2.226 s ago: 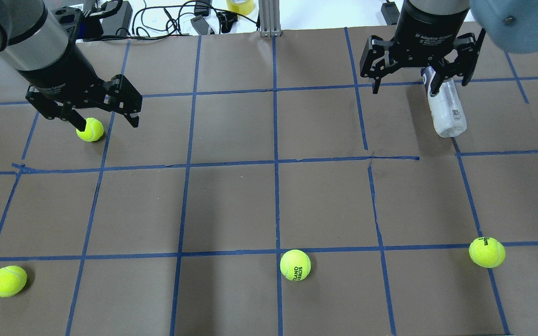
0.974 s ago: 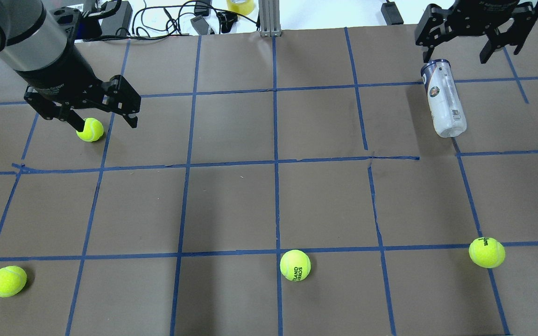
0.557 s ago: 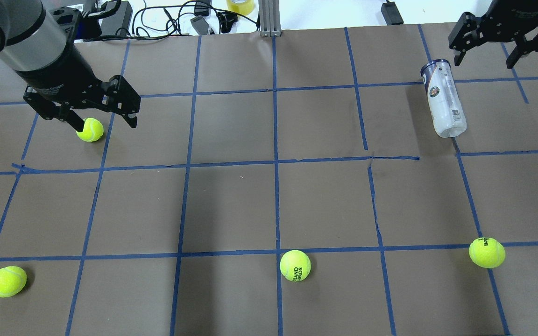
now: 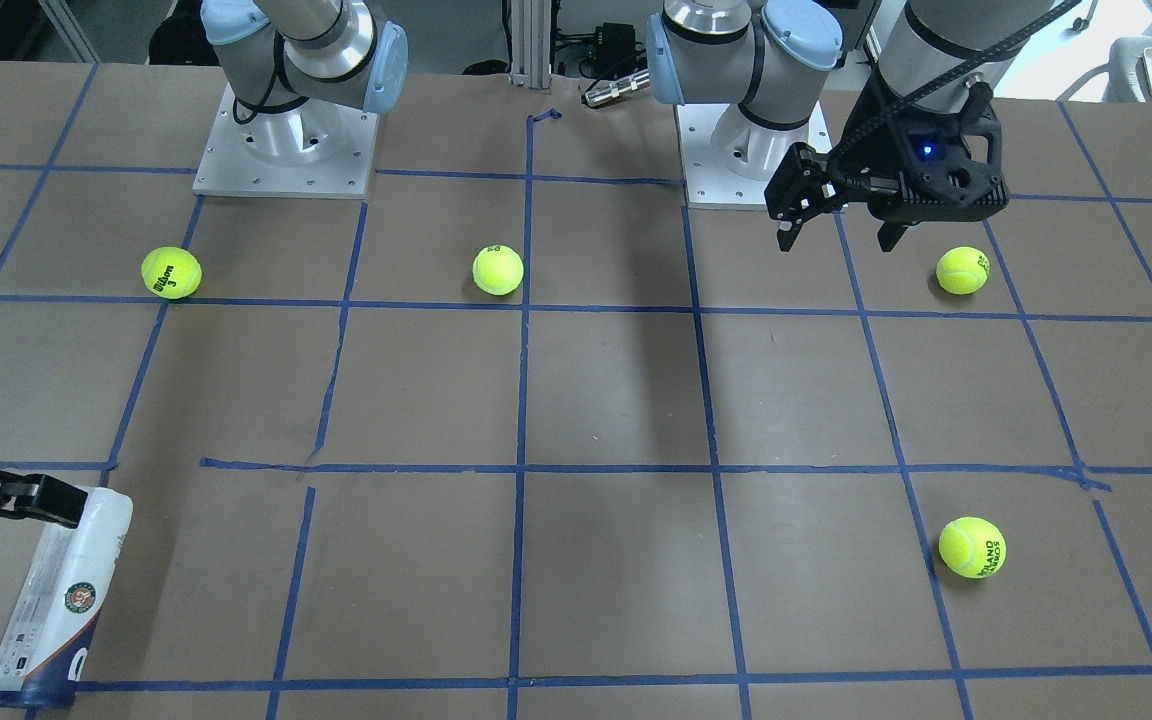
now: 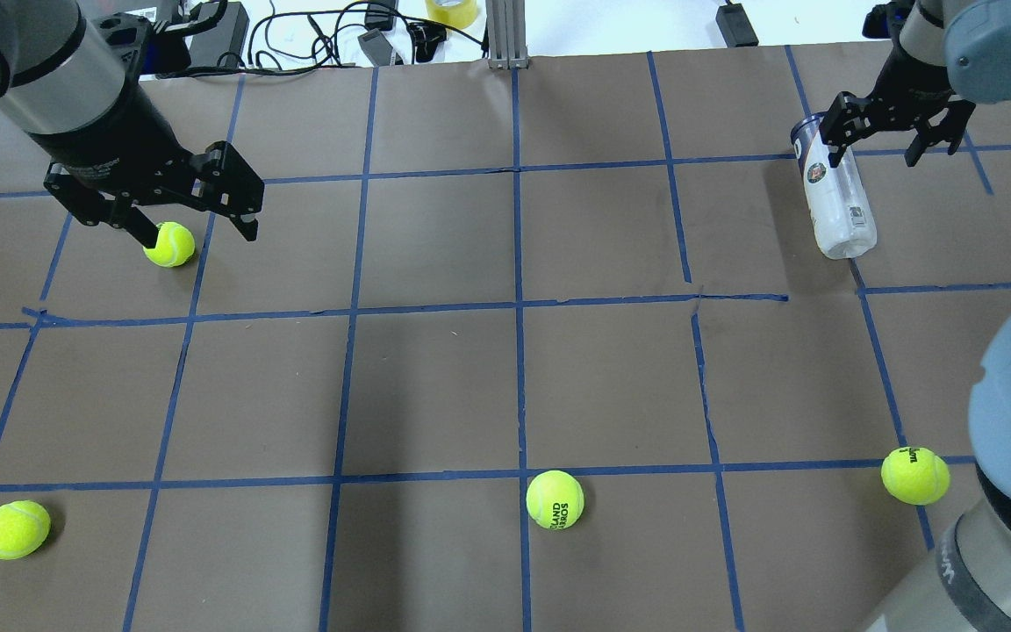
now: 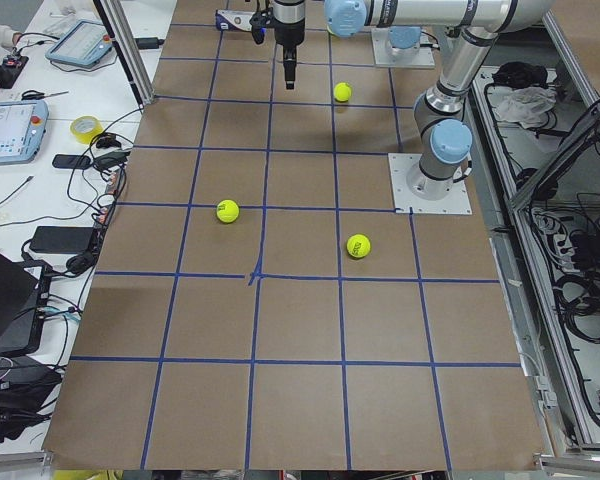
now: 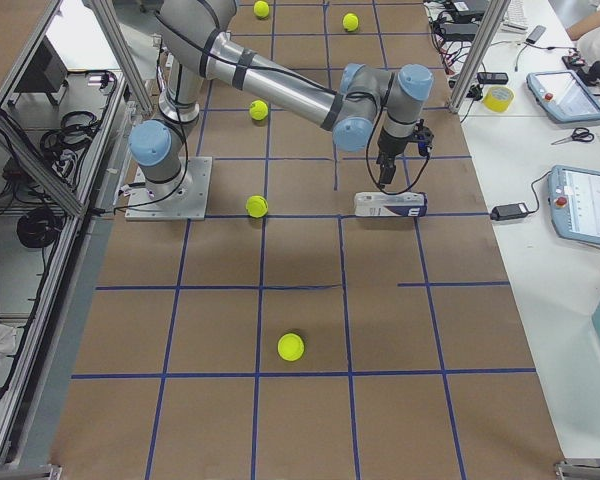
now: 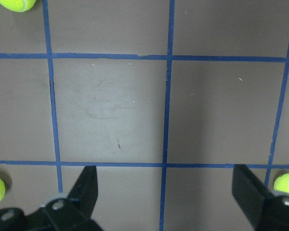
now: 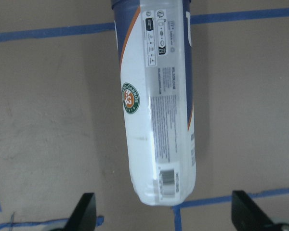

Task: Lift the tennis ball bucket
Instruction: 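Lift the tube with the right gripper and carry it toward the table center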

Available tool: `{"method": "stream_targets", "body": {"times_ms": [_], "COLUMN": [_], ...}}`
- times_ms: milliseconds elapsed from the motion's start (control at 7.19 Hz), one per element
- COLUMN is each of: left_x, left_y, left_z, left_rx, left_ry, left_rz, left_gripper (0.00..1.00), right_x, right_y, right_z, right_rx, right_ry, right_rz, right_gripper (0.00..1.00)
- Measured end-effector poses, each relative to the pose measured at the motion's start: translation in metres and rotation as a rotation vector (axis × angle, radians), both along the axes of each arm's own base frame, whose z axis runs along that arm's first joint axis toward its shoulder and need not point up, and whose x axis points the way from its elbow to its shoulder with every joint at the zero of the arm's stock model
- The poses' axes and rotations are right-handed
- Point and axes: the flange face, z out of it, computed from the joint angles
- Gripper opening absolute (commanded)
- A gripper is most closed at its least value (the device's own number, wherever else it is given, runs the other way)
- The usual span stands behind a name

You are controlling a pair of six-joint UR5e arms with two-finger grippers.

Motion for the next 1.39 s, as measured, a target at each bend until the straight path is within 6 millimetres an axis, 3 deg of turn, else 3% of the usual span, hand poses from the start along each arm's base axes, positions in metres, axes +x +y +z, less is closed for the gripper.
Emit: {"method": "stream_targets", "body": {"times_ms": [557, 835, 974, 1252, 1391], "left_x": [0.0, 0.0, 0.001, 0.003, 0.003], "left_y": [-0.001, -0.001, -0.002, -0.002, -0.001], "left_z": [-0.001, -0.001, 0.0, 0.0, 0.001], "left_rx": [0.002, -0.001, -0.005, -0.009, -0.011], "left_ry": [0.0, 0.0, 0.001, 0.005, 0.007], "left_rz": [-0.001, -0.001, 0.002, 0.007, 0.008], "left_gripper": [1.0, 1.0, 1.0, 1.0, 1.0], "right_x": [-0.015, -0.015, -0.015, -0.007, 0.016], "right_y": [-0.027, -0.032, -0.033, -0.032, -0.031], "right_z": [-0.089, -0.117, -0.122, -0.116, -0.101], "right_rx": [-0.02, -0.007, -0.006, -0.004, -0.003], "right_ry": [-0.03, -0.048, -0.045, -0.042, -0.042], "right_rz": [0.071, 0.073, 0.074, 0.09, 0.124], "right_gripper": [1.0, 0.69, 0.62, 0.63, 0.63]}}
